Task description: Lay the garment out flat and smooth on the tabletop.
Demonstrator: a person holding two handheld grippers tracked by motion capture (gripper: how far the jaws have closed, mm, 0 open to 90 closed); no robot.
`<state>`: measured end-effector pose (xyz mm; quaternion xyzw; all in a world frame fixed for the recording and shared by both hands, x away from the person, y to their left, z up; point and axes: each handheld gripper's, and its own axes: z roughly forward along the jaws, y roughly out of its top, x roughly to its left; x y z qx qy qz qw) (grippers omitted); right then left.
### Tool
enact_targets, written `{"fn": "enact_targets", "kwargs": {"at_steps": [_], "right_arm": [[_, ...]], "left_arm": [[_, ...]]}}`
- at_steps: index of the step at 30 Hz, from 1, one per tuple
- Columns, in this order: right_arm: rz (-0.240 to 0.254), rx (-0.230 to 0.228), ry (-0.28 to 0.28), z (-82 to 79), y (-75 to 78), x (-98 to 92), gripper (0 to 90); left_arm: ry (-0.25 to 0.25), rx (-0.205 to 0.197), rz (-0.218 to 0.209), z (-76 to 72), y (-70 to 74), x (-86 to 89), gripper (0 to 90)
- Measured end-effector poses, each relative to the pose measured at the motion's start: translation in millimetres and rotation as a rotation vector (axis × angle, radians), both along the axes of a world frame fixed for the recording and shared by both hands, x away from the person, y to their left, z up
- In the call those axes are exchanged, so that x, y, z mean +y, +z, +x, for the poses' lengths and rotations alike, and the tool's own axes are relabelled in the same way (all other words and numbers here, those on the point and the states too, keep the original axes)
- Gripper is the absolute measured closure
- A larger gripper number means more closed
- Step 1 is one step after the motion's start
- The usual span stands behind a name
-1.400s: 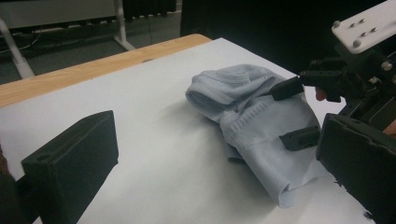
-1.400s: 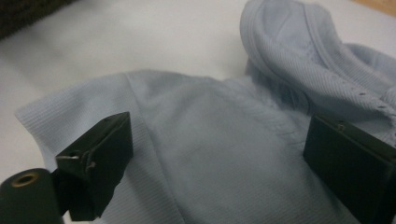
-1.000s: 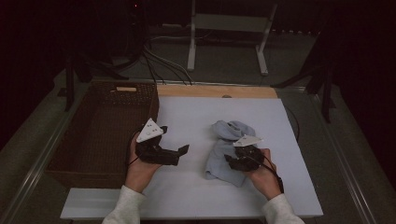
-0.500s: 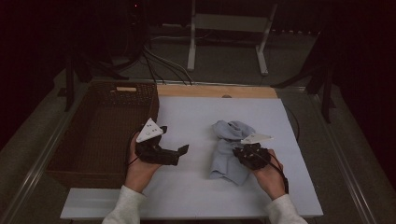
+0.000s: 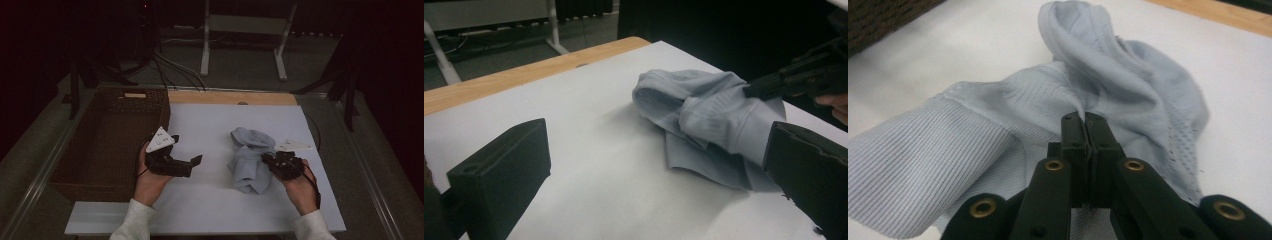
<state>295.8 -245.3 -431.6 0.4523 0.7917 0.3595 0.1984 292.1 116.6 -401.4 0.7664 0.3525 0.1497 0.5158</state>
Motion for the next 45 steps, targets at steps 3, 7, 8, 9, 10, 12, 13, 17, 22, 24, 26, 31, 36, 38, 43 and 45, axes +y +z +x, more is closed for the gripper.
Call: {"fn": "enact_targets", "kwargs": {"at_steps": [3, 7, 8, 9, 10, 12, 13, 17, 22, 24, 26, 31, 36, 38, 43, 45], "right_arm": [[0.006, -0.006, -0.013, -1.0, 3.5, -4.5, 88.8], [0.026, -0.017, -0.035, -2.5, 10.3, -13.5, 88.8], [0.031, -0.019, -0.041, -3.0, 12.0, -15.7, 88.8], [0.035, -0.021, -0.049, -3.3, 13.2, -17.5, 88.8], [0.039, -0.022, -0.051, -3.4, 14.1, -18.9, 88.7], [0.037, -0.027, -0.059, -3.9, 16.1, -22.6, 88.7], [0.028, -0.028, -0.063, -4.1, 16.4, -24.4, 88.7], [0.010, -0.013, -0.069, -5.0, 14.3, -32.8, 88.5], [-0.034, 0.026, -0.070, -6.1, 2.1, -39.6, 88.4], [-0.050, 0.041, -0.070, -5.9, -3.0, -41.3, 88.3], [-0.054, 0.046, -0.070, -6.0, -4.5, -42.7, 88.2], [-0.057, 0.069, -0.060, -9.3, -9.6, -47.6, 86.5], [-0.091, 0.110, -0.055, -10.7, -20.3, -50.0, 87.1], [-0.078, 0.107, -0.064, -11.4, -19.6, -53.0, 82.8], [-0.065, 0.085, -0.083, -15.1, -14.9, -54.3, 66.0], [-0.061, 0.081, -0.087, -15.4, -14.1, -53.8, 60.0]], "left_arm": [[-0.001, 0.000, 0.000, 0.0, 0.0, -0.1, 0.0], [0.000, -0.001, 0.000, -0.1, 0.2, 0.0, 0.0], [0.000, -0.001, 0.000, -0.1, 0.2, 0.1, 0.0], [0.000, -0.001, -0.001, -0.1, 0.2, 0.1, 0.0], [0.000, 0.000, -0.001, 0.0, 0.2, 0.1, 0.0], [0.000, -0.001, -0.002, -0.2, 0.2, -0.1, 0.0], [-0.001, -0.001, -0.002, -0.2, 0.4, 0.0, 0.0], [0.002, -0.003, -0.005, -0.5, 1.1, 1.0, 0.0], [-0.001, -0.003, -0.002, -0.8, 1.2, 0.0, 0.0], [-0.001, -0.003, -0.002, -0.9, 1.2, -0.1, 0.0], [0.000, -0.003, -0.004, -0.8, 1.3, 0.1, 0.0], [0.001, -0.003, -0.005, -0.8, 1.5, 0.6, 0.0], [-0.003, -0.006, -0.005, -1.3, 1.8, -0.2, 0.0], [0.000, -0.006, -0.008, -1.2, 2.2, 0.4, 0.0], [-0.001, -0.005, -0.006, -1.2, 1.8, 0.2, 0.0], [-0.001, -0.006, -0.006, -1.3, 1.9, 0.0, 0.0]]}}
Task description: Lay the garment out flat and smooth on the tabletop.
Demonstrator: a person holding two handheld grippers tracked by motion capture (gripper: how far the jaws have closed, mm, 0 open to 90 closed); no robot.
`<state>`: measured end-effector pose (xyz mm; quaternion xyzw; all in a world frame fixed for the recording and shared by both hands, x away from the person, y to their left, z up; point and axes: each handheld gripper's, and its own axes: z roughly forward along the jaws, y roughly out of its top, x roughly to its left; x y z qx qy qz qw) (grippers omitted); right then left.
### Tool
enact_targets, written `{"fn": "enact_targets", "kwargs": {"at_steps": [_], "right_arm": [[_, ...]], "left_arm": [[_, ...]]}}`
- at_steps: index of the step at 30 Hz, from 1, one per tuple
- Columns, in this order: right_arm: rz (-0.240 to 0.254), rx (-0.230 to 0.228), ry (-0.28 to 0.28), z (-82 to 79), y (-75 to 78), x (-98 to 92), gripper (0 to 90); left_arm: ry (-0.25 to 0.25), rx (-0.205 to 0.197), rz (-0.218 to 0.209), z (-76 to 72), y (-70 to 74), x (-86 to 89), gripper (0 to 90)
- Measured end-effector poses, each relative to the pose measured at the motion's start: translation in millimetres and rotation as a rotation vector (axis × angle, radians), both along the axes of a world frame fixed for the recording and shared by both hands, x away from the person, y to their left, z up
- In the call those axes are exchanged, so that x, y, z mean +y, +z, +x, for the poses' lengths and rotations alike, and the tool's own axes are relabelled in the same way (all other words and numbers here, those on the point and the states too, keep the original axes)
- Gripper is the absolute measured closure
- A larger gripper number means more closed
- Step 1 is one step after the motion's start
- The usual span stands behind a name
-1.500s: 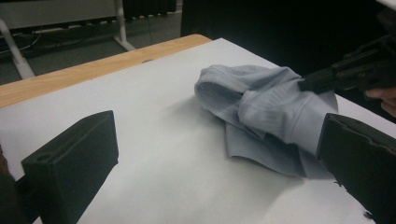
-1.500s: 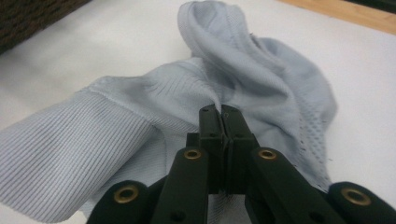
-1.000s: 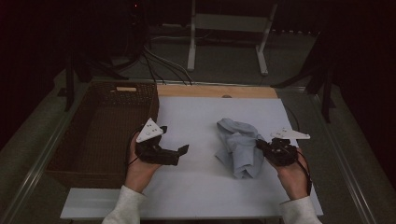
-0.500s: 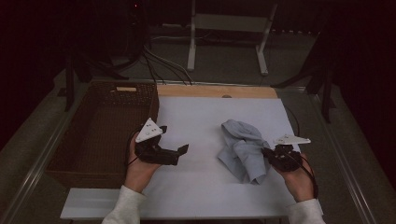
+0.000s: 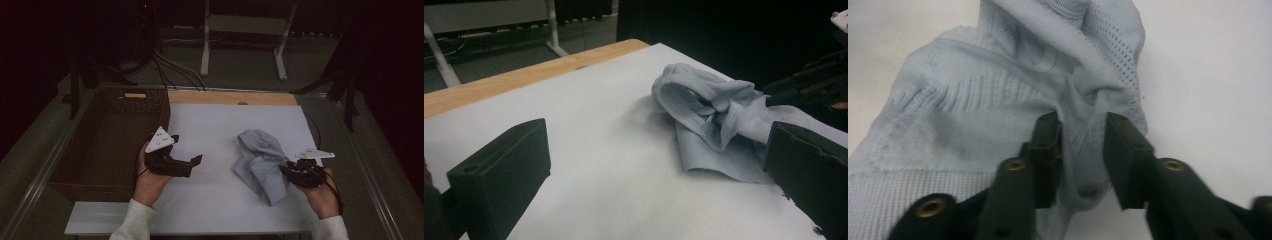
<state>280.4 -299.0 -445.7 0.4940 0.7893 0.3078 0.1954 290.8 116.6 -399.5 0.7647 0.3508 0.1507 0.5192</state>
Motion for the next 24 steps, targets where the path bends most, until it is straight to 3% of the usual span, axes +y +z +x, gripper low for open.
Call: {"fn": "enact_targets", "kwargs": {"at_steps": [4, 7, 14, 15, 24], "right_arm": [[0.013, -0.011, -0.005, -0.6, 2.9, 0.2, 51.5], [0.022, -0.043, -0.026, -2.5, 9.8, -0.1, 39.8], [0.049, -0.074, -0.027, -5.5, 16.4, 2.9, 29.9], [0.063, -0.086, -0.012, -7.1, 17.9, 8.0, 24.8], [0.086, -0.103, 0.031, -12.6, 20.4, 25.8, 18.0]], "left_arm": [[0.002, -0.001, -0.003, -0.2, 0.4, 0.4, 0.0], [0.002, -0.001, -0.003, -0.2, 0.4, 0.6, 0.0], [0.000, -0.001, -0.003, -0.3, 0.1, -0.1, 0.0], [-0.001, -0.002, -0.003, -0.4, 0.2, -0.3, 0.0], [-0.003, -0.002, -0.001, -0.5, 0.1, -0.5, 0.0]]}}
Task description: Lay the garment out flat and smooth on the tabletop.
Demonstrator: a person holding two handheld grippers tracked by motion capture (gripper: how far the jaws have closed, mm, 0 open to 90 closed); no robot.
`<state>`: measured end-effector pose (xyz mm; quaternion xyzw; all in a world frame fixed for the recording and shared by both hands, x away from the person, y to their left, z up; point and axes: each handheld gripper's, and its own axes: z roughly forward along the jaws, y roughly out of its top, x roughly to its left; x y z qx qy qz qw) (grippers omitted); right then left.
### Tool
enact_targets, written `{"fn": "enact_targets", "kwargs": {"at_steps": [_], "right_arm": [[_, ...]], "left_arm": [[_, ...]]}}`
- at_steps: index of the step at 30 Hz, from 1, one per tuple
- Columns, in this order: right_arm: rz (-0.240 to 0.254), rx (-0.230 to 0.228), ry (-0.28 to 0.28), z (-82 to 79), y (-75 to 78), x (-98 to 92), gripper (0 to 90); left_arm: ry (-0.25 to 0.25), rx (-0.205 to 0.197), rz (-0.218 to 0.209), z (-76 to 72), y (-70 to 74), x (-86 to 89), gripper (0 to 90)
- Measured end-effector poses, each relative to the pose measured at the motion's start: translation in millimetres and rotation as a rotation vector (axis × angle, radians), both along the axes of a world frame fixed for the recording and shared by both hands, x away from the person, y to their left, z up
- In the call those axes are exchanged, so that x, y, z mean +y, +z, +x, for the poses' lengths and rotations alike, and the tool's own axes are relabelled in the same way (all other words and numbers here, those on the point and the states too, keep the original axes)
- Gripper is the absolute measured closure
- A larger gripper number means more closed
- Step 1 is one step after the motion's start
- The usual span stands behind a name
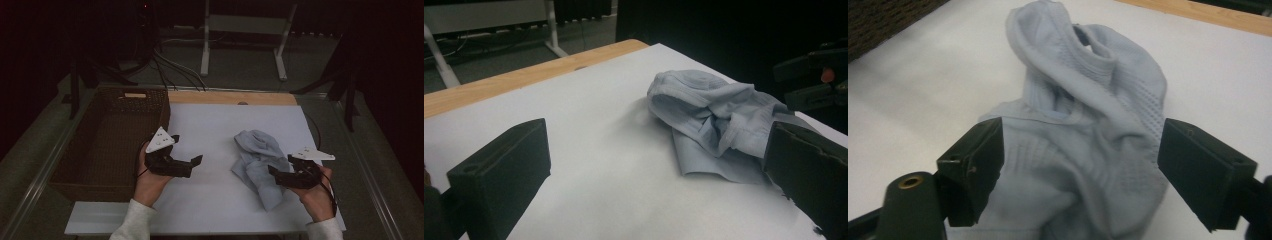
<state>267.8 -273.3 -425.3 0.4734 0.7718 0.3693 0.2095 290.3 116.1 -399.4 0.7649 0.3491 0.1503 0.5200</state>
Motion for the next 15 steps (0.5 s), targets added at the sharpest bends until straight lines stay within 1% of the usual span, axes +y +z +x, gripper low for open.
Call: {"fn": "enact_targets", "kwargs": {"at_steps": [8, 14, 15], "right_arm": [[0.008, 0.002, 0.032, -3.7, -2.5, 13.4, 16.0], [0.003, 0.002, 0.058, -7.1, -4.0, 23.2, 16.0], [0.001, 0.001, 0.069, -8.1, -4.9, 26.8, 16.0]], "left_arm": [[0.001, 0.000, -0.002, -0.3, 0.4, 0.1, 0.0], [-0.002, 0.000, 0.001, -0.6, 0.3, -0.8, 0.0], [-0.001, -0.001, 0.000, -0.6, 0.4, -0.7, 0.0]]}}
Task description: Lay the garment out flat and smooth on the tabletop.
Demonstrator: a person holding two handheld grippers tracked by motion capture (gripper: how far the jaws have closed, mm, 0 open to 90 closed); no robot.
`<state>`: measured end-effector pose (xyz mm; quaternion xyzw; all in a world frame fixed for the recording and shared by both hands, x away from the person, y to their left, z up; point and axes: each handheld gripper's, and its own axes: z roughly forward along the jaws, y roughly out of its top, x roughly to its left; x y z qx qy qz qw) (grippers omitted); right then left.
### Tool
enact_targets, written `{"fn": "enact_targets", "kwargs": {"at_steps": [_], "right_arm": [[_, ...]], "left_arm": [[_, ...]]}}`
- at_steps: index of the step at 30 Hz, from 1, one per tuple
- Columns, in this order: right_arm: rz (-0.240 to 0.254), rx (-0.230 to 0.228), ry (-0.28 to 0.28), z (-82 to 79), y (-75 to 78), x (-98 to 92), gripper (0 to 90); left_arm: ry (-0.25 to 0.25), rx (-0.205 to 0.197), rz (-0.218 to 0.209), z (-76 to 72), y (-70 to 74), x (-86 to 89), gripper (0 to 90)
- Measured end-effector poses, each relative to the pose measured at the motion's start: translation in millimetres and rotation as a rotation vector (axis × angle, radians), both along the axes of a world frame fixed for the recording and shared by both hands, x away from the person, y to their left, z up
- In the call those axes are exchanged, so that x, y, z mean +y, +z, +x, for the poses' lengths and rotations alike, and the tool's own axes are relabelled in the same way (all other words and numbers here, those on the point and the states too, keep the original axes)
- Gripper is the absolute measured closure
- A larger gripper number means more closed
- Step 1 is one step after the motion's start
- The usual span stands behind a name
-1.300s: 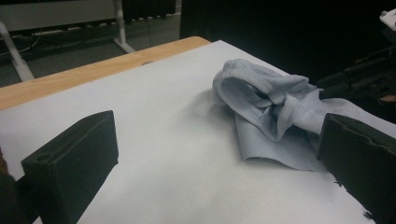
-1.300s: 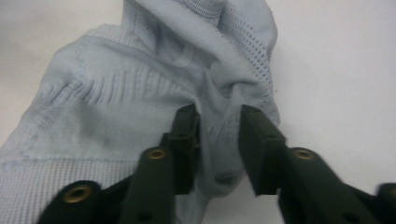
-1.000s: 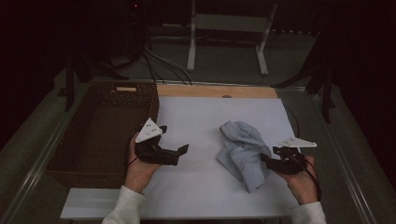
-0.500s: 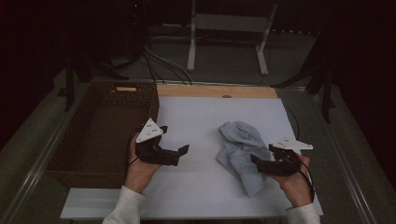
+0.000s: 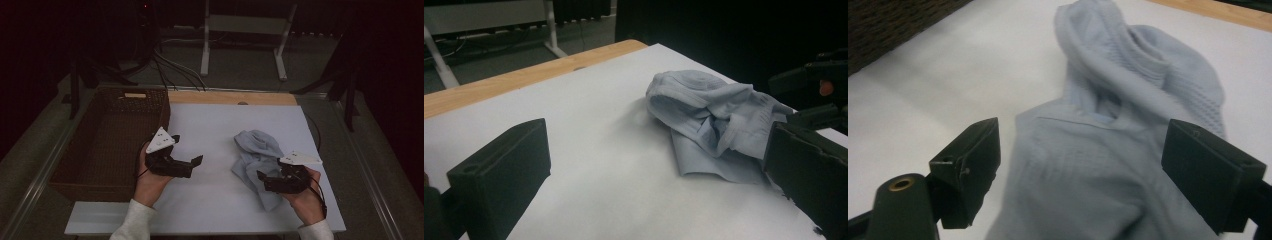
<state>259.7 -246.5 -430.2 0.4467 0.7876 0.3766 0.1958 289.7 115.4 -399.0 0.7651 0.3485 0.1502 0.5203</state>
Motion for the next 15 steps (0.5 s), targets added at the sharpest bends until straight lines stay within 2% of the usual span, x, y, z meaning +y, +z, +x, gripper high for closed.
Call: {"fn": "enact_targets", "kwargs": {"at_steps": [10, 15], "right_arm": [[-0.017, 0.007, 0.056, -6.9, -1.8, 15.7, 16.0], [-0.066, 0.015, 0.078, -8.5, -8.6, 23.7, 16.0]], "left_arm": [[-0.004, 0.001, 0.003, 0.2, -0.6, -0.9, 0.0], [0.000, 0.001, -0.002, -0.1, -0.2, -0.1, 0.0]]}}
